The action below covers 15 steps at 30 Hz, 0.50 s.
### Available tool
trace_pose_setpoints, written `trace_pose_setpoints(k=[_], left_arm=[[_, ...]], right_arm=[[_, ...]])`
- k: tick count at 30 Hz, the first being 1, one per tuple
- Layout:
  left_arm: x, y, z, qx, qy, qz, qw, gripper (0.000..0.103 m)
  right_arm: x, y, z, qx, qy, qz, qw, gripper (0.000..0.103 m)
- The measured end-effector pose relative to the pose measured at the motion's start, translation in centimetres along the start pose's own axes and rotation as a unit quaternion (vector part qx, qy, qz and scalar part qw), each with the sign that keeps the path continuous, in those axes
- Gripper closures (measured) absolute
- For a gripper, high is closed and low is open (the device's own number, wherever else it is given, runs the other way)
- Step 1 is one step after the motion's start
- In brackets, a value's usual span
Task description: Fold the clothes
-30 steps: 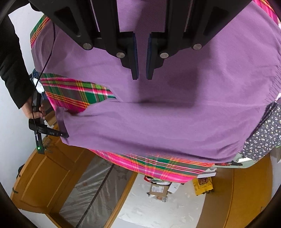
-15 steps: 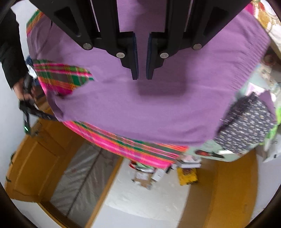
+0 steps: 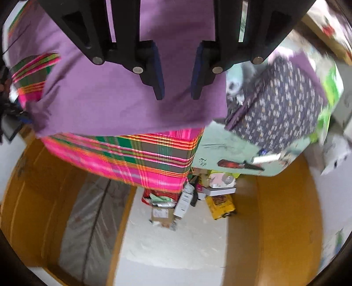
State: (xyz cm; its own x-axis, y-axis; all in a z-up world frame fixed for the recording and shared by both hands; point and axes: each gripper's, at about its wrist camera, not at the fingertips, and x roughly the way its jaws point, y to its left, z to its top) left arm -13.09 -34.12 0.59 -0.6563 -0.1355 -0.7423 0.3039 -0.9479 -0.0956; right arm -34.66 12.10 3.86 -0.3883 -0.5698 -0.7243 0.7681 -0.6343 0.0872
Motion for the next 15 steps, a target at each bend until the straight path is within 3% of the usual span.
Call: trace_pose_setpoints(k=[5,15], left_arm=[[4.7,0.9,1.8,0.047,0.032,0.024,0.9981,0.077],[9.2,1.5,2.1,0.061,0.064,0.027,0.9957,0.075]], right_arm=[[0.3,1.8,-0.3,-0.025,-0.001,0.02,0.999,0.066],[0.4,0.6,-1.0,-0.002,-0.004,0.021,1.0,0.066]])
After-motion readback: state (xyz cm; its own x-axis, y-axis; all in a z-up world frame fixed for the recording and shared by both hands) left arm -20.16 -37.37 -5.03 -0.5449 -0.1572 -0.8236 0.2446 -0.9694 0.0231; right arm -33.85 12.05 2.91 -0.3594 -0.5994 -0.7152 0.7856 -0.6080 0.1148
